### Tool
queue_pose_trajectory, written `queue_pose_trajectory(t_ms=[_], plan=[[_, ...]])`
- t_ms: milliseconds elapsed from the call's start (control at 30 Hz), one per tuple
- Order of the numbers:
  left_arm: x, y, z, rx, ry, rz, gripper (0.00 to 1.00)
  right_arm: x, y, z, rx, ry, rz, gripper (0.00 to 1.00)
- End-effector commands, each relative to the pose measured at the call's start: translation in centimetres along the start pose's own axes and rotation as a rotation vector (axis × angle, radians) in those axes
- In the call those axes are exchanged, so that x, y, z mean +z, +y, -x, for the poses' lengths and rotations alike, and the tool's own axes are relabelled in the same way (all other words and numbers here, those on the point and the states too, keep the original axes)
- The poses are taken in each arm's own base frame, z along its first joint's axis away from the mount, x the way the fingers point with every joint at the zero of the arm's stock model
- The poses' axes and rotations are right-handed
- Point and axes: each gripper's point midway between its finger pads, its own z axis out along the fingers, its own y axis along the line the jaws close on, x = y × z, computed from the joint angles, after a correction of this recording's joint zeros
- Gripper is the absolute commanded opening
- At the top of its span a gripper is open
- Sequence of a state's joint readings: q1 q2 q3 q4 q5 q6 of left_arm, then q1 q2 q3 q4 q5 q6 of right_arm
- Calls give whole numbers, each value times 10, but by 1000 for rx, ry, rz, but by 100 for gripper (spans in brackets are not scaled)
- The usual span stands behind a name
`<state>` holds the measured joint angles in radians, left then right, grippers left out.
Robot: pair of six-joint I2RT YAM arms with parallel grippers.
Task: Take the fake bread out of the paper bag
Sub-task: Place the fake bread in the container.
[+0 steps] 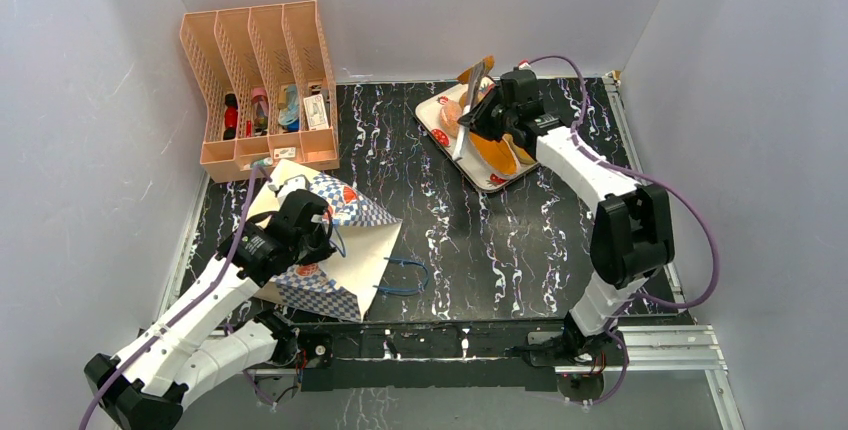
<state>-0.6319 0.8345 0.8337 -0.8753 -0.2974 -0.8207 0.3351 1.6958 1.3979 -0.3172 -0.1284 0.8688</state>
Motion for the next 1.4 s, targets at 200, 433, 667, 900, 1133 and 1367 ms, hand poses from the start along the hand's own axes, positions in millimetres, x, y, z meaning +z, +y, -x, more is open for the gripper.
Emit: queue_pose_trajectory(t_ms=[200, 433, 667, 900, 1133, 1367], plan=[[3, -5, -12, 40, 58, -42, 0, 26, -46, 30, 73, -80, 18, 9], [3, -7, -13, 41, 63, -54, 0, 10, -67, 22, 131, -69, -21, 17], [4, -9, -14, 51, 67, -65, 0, 1, -72, 17, 156, -52, -28, 27], [4, -10, -14, 46, 61, -73, 0, -9, -75, 14, 168, -42, -39, 29], [3, -14, -10, 28, 48, -82, 0, -33, -66, 21, 119, -78, -30, 26], [-7, -27, 15, 8, -9, -92, 0, -61, -51, 34, -27, -143, -32, 23]])
